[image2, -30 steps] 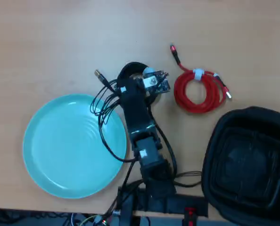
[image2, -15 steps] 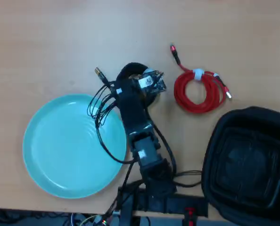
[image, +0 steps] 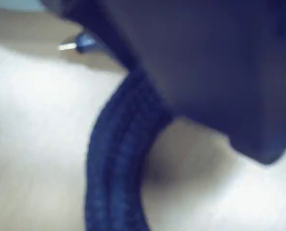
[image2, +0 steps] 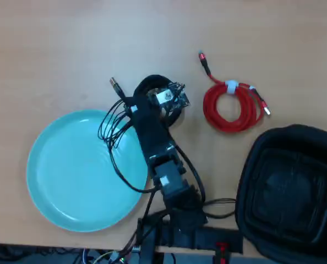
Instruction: Put a black charging cable in a black bowl and put a red charging cable in a green bowl
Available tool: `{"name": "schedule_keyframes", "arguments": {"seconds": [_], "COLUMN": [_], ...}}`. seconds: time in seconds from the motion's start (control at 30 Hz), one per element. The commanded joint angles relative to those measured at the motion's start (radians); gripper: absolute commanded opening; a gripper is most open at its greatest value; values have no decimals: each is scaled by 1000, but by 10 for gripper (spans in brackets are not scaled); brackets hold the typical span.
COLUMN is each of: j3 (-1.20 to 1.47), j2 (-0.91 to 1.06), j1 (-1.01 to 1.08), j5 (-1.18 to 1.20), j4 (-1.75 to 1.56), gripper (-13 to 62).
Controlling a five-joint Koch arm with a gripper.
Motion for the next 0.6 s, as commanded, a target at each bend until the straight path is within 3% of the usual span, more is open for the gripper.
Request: {"name": "schedule_keyframes", "arguments": {"seconds": [0.0, 0.17, 0.3, 0.37, 0.57], "j3": [48, 94, 150, 172, 44], "j2": [-37, -37, -35, -28, 29], "j1": [-31, -26, -23, -14, 20], "j5": [29, 18, 25, 34, 169], "j4": [-49, -51, -97, -103, -20], "gripper": [206, 105, -93, -61, -60]}}
